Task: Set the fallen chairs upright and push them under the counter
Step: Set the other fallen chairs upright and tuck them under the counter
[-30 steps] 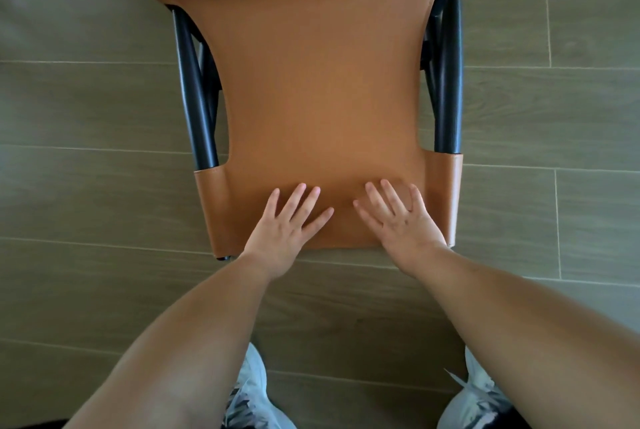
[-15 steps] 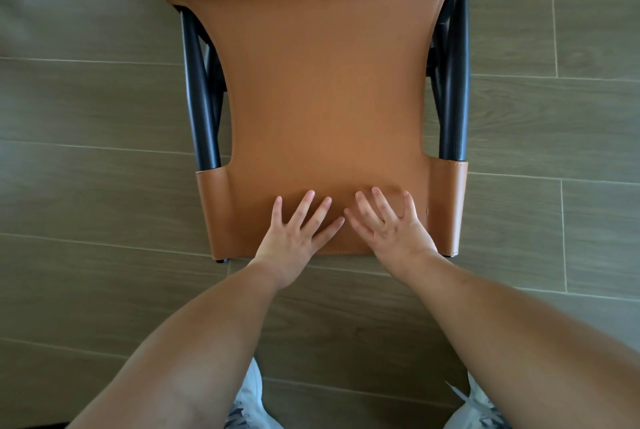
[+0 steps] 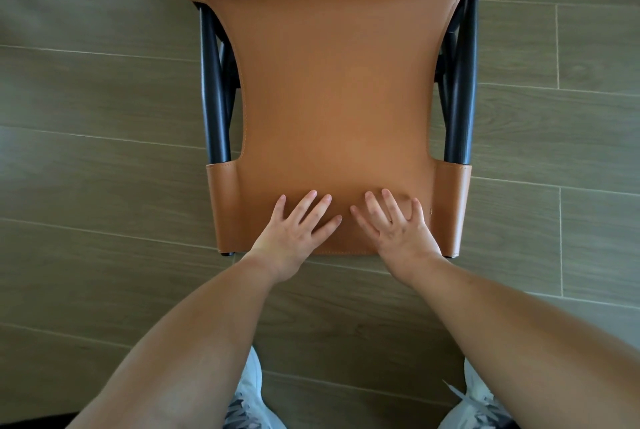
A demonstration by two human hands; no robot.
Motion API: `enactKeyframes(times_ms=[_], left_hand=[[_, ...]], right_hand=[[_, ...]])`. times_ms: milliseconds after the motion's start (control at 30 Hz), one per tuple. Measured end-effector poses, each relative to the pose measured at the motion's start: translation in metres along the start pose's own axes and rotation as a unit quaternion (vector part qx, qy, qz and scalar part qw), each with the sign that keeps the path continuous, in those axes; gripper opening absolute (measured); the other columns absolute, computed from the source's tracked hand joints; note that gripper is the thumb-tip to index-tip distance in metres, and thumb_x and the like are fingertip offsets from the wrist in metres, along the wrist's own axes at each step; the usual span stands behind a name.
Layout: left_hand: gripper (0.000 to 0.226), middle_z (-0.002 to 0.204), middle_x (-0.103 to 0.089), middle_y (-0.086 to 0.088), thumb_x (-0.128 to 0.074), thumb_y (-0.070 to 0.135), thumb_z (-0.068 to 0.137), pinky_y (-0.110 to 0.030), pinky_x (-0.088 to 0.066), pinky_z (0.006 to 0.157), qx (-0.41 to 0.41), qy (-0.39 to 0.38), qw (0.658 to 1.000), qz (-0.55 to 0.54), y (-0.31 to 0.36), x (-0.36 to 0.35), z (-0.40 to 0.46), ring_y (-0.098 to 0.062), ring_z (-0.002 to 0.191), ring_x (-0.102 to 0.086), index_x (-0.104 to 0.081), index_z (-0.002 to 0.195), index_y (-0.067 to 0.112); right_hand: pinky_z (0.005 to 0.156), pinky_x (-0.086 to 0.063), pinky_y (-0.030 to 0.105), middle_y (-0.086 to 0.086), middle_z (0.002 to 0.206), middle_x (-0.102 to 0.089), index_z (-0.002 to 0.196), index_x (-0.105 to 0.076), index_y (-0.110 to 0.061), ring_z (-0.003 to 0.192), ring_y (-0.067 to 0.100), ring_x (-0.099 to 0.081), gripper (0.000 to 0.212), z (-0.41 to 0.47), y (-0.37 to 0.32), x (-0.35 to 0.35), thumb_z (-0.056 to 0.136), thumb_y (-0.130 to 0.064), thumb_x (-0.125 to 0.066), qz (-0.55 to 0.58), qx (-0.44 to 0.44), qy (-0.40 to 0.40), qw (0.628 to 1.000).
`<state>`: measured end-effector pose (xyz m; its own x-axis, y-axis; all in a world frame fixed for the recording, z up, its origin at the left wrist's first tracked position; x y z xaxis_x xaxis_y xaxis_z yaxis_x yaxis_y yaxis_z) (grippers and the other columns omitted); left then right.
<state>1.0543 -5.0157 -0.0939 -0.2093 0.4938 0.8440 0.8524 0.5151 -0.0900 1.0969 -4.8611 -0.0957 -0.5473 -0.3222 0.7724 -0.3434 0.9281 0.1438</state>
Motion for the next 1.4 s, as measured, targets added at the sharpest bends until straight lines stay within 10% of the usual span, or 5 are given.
enactKeyframes(times_ms=[533,867,1033,1400], left_hand=[[0.099,0.156,0.024,-0.013,-0.059,0.016,0.088,-0.055,-0.016,0.117,-0.016,0.048,0.998,0.024,-0.014,0.133,-0.060,-0.033,0.147,0.008,0.017,0.151,0.023],[0.090,0.158,0.019,-0.010,-0.046,0.005,0.084,-0.049,-0.018,0.118,-0.002,0.102,0.995,-0.005,-0.065,0.310,-0.119,-0.029,0.147,0.001,0.011,0.151,0.025],[0.092,0.132,-0.030,-0.013,-0.063,-0.001,0.068,-0.043,-0.046,0.089,0.033,0.129,0.991,-0.010,-0.101,0.396,-0.134,-0.031,0.113,-0.045,-0.029,0.151,0.020],[0.078,0.134,-0.044,-0.018,-0.062,-0.003,0.069,-0.043,-0.050,0.075,0.057,0.101,0.993,0.014,-0.144,0.527,-0.145,-0.033,0.109,-0.051,-0.043,0.144,0.012]], right_hand=[[0.110,-0.032,0.049,0.014,0.156,0.007,0.153,0.014,-0.019,0.145,0.034,-0.008,0.094,-0.086,0.031,0.119,0.091,-0.023,-0.056,-0.003,0.047,0.040,0.998],[0.070,-0.044,0.035,0.008,0.142,-0.010,0.150,0.003,-0.022,0.123,0.026,-0.035,0.084,-0.158,0.100,0.292,0.088,-0.016,-0.053,0.016,0.065,0.097,0.993],[0.063,-0.038,0.034,0.007,0.125,-0.029,0.138,-0.018,-0.021,0.109,0.025,-0.041,0.065,-0.178,0.138,0.367,0.085,-0.011,-0.054,0.016,0.074,0.109,0.991],[0.055,-0.034,0.034,0.004,0.121,-0.038,0.129,-0.034,-0.019,0.102,0.025,-0.043,0.052,-0.200,0.207,0.481,0.082,-0.004,-0.052,0.040,0.097,0.121,0.987]])
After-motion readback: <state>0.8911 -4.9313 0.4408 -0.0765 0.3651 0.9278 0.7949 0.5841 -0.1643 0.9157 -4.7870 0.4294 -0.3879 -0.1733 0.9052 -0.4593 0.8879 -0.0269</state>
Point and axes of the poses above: each hand's wrist, its own z-axis towards the middle knuckle, its own x-axis out of the back of the hand, y = z × x, the point moved 8 cm from there along z, towards the middle knuckle
